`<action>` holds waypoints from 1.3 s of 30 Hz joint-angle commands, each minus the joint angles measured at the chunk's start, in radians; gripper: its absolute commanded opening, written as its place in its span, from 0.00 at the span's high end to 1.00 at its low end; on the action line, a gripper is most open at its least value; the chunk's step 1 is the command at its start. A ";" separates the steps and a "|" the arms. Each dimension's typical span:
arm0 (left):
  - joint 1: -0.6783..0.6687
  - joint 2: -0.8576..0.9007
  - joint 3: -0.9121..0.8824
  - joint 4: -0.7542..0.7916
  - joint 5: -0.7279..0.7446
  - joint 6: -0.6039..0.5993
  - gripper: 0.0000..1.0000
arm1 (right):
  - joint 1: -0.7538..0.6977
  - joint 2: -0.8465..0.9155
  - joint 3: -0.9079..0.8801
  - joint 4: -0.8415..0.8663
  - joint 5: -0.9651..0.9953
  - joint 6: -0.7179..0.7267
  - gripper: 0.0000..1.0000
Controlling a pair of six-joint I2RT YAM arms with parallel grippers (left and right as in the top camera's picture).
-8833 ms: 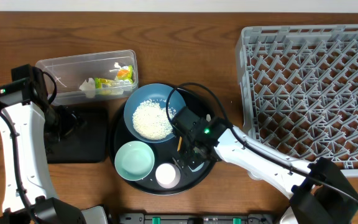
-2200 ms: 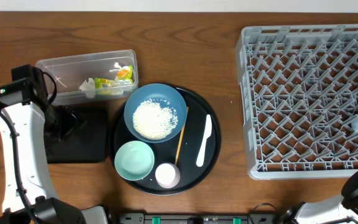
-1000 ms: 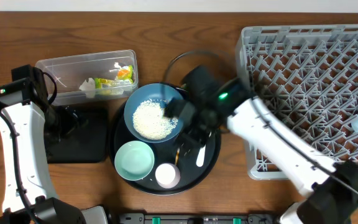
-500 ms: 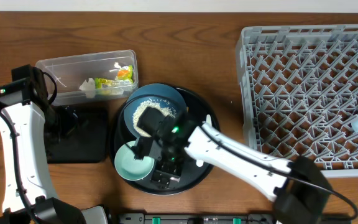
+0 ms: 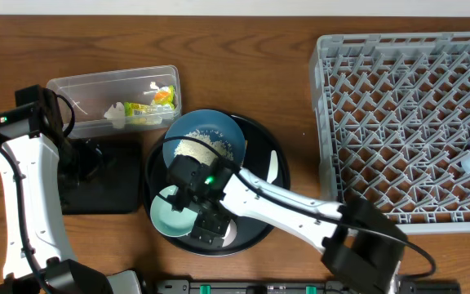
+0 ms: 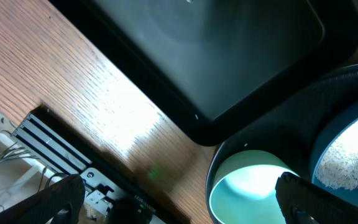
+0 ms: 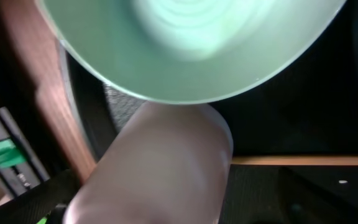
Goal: Sort waste into correct bins and load items into the dishwasher rack
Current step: 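Reach the right gripper to the tray and grasp the pink cup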
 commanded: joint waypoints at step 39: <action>0.003 0.004 0.006 -0.003 -0.011 -0.001 0.01 | -0.332 -0.298 0.100 -0.157 -0.020 0.004 0.21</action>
